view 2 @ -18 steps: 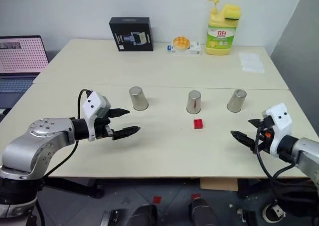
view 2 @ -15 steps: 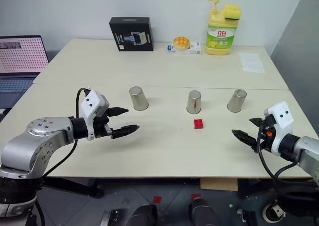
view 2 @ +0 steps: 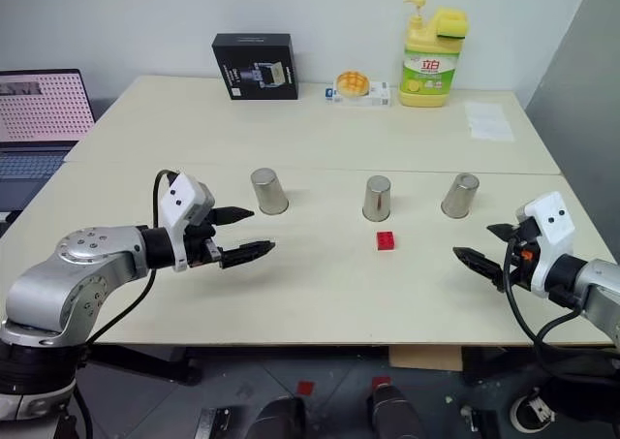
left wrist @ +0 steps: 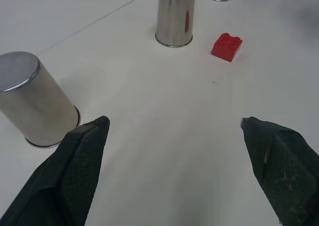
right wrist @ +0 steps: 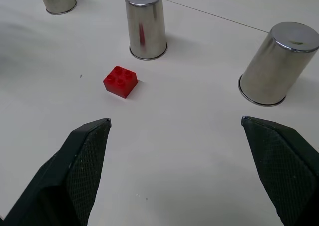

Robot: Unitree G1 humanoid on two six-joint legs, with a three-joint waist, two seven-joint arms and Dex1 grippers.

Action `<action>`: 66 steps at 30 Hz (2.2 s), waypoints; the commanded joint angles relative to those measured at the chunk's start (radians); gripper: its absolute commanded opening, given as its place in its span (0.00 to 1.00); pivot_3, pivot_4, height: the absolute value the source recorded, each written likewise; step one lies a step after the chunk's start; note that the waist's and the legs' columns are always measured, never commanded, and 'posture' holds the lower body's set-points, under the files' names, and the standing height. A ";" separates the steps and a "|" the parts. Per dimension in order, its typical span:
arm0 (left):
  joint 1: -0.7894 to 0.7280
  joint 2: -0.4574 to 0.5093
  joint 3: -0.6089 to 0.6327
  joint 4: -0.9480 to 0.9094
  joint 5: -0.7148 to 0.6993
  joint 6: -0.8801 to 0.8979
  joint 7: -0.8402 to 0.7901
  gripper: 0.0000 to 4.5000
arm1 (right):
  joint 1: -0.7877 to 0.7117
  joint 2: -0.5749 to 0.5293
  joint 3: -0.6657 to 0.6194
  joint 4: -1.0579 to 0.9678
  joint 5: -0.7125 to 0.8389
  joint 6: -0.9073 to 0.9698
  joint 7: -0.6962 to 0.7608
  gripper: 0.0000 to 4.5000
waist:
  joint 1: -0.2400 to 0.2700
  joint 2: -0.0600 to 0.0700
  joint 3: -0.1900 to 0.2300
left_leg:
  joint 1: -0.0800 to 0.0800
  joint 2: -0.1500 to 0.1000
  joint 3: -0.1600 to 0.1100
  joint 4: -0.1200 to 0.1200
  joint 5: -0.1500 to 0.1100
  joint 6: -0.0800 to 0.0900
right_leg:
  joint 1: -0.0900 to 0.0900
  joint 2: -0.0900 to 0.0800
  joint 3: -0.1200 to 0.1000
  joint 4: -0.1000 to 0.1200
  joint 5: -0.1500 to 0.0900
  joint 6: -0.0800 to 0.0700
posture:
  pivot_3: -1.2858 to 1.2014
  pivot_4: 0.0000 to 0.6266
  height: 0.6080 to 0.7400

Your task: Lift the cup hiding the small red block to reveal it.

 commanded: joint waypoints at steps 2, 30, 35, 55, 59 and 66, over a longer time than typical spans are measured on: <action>-0.021 -0.006 0.004 -0.015 -0.006 -0.013 -0.004 1.00 | 0.013 0.001 -0.048 -0.048 0.022 -0.002 -0.015 0.99 | 0.000 0.000 0.000 | 0.000 0.000 0.000 0.000 0.000 0.000 | 0.000 0.000 0.000 0.000 0.000 0.000 | 0.52 0.24 1.00; -0.012 -0.004 -0.004 -0.018 -0.006 -0.011 -0.042 1.00 | 0.075 -0.009 -0.081 -0.099 0.063 0.014 -0.027 0.99 | 0.002 0.000 0.000 | 0.001 0.000 0.000 0.000 0.000 0.000 | 0.000 0.000 0.000 0.001 0.000 0.000 | 0.52 0.24 1.00; -0.019 -0.012 -0.011 -0.020 -0.003 -0.010 -0.043 1.00 | 0.078 -0.005 -0.083 -0.097 0.061 0.013 -0.036 0.99 | 0.003 0.000 0.000 | 0.001 0.000 0.000 0.001 0.000 0.000 | 0.000 0.000 0.000 0.001 0.000 0.000 | 0.52 0.24 1.00; -0.026 -0.012 -0.006 -0.012 -0.002 -0.012 -0.034 1.00 | 0.084 0.000 -0.082 -0.091 0.059 0.008 -0.056 0.99 | 0.003 0.000 0.000 | 0.001 0.000 0.000 0.001 0.000 0.000 | 0.001 0.000 0.000 0.002 0.000 0.000 | 0.52 0.24 1.00; -0.030 -0.012 -0.002 0.001 -0.001 -0.017 -0.036 1.00 | 0.087 -0.001 -0.089 -0.088 0.058 0.009 -0.061 0.99 | 0.003 0.000 0.000 | 0.001 0.000 0.000 0.001 0.000 0.000 | 0.001 0.000 0.000 0.002 0.000 0.000 | 0.52 0.24 1.00; -0.046 -0.024 -0.032 0.018 0.020 -0.044 -0.045 1.00 | 0.096 0.003 -0.099 -0.099 0.066 0.012 -0.067 0.99 | 0.004 0.000 0.000 | 0.001 0.000 0.000 0.001 0.000 0.000 | 0.001 0.000 0.000 0.002 0.000 0.000 | 0.52 0.24 1.00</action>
